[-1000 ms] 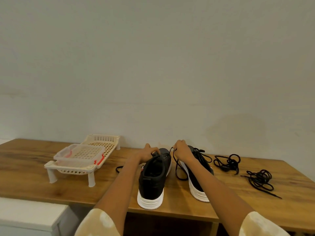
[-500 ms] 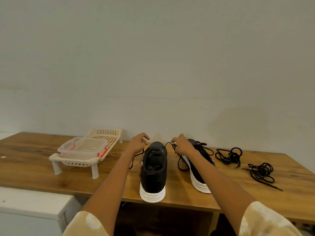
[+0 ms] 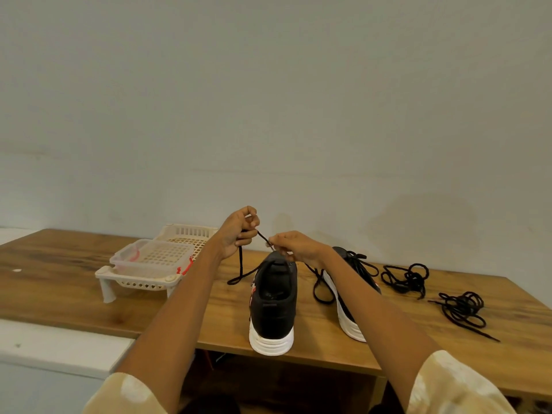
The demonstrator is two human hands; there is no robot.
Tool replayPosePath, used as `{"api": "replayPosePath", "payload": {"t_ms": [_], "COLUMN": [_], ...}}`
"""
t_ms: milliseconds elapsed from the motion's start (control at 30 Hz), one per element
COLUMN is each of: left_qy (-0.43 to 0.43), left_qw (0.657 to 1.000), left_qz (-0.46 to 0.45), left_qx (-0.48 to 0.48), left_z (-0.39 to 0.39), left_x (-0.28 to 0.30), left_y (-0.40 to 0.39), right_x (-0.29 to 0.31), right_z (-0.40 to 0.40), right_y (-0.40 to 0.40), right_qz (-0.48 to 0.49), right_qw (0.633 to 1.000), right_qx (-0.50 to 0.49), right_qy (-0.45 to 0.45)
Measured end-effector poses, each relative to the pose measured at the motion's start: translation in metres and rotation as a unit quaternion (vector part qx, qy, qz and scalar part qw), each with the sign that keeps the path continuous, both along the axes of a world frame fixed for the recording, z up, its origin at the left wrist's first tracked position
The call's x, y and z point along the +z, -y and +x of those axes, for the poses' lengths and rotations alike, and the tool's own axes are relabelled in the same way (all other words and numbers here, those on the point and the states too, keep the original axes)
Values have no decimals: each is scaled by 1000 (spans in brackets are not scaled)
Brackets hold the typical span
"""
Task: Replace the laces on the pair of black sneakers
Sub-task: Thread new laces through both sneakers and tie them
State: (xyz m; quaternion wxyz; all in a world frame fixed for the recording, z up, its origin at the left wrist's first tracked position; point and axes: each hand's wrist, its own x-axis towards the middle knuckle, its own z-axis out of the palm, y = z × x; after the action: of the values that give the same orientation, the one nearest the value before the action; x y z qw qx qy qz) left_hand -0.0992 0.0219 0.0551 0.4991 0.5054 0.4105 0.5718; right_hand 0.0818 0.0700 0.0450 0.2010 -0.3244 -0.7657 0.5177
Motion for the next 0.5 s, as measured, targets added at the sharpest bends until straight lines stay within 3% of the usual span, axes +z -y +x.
{"api": "replayPosePath", "payload": {"t_ms": [267, 367, 500], "left_qy": [0, -3, -112], "left_qw": [997, 1000, 990], "left_qz": [-26, -16, -22], "left_qx": [-73, -23, 83], "left_z": [10, 9, -6], "left_x": [-3, -3, -8], "left_y": [1, 0, -3], "right_x": [-3, -2, -4], "right_z": [-13, -15, -4], "right_y": [6, 6, -3], "right_qz": [4, 14, 28], "right_qw": [999, 1000, 999], "right_qx": [-13, -4, -28], "right_qy": [-48, -27, -8]}}
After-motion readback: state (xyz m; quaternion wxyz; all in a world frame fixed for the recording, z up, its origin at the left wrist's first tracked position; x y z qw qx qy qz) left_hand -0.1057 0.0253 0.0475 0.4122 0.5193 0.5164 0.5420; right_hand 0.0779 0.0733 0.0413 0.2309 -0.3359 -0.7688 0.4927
